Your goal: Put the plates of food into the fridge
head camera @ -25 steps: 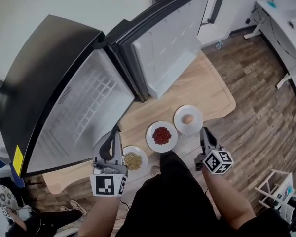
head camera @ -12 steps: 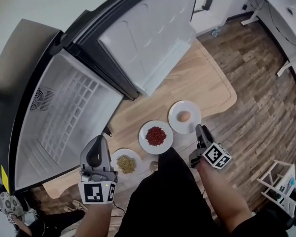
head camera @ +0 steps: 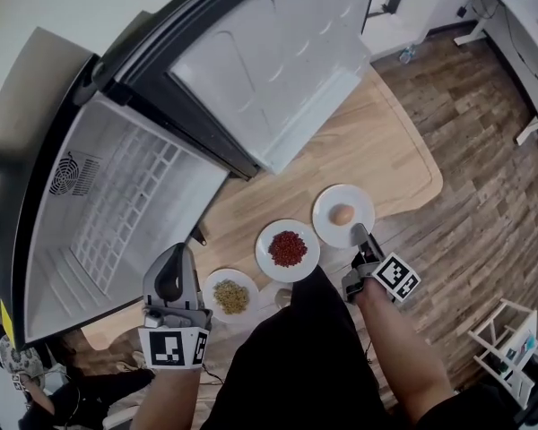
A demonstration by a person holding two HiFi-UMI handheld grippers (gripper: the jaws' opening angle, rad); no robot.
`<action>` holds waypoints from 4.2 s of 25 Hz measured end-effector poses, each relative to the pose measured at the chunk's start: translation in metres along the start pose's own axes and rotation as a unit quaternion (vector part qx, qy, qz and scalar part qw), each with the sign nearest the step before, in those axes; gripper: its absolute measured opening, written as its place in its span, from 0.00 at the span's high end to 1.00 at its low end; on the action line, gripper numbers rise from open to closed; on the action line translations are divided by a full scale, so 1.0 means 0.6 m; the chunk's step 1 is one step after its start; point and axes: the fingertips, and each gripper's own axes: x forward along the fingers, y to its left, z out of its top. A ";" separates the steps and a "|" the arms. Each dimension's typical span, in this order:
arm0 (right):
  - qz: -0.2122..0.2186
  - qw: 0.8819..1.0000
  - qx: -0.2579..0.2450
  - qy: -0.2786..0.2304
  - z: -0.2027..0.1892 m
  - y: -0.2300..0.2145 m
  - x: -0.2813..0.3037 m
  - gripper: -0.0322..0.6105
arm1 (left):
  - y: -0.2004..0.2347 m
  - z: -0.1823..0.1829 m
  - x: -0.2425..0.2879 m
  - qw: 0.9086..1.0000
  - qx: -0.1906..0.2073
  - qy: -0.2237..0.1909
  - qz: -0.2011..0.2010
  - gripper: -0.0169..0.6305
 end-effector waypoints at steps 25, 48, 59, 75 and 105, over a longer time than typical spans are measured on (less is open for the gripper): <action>0.066 0.998 -0.001 -0.006 0.056 0.164 -0.049 0.90 | 0.042 0.066 -0.064 0.997 -0.019 -0.058 0.057 0.97; 0.177 0.975 -0.072 0.110 -0.054 0.422 -0.024 0.90 | 0.126 0.118 -0.205 0.983 -0.035 -0.113 0.141 0.97; 0.231 0.954 -0.093 0.168 -0.136 0.540 0.009 0.90 | 0.157 0.119 -0.278 0.971 -0.055 -0.122 0.198 0.97; 0.273 0.920 -0.120 0.255 -0.273 0.657 0.055 0.90 | 0.220 0.106 -0.397 0.943 -0.068 -0.120 0.303 0.97; 0.295 0.884 -0.154 0.328 -0.467 0.777 0.103 0.89 | 0.319 0.036 -0.493 0.918 -0.081 -0.076 0.382 0.97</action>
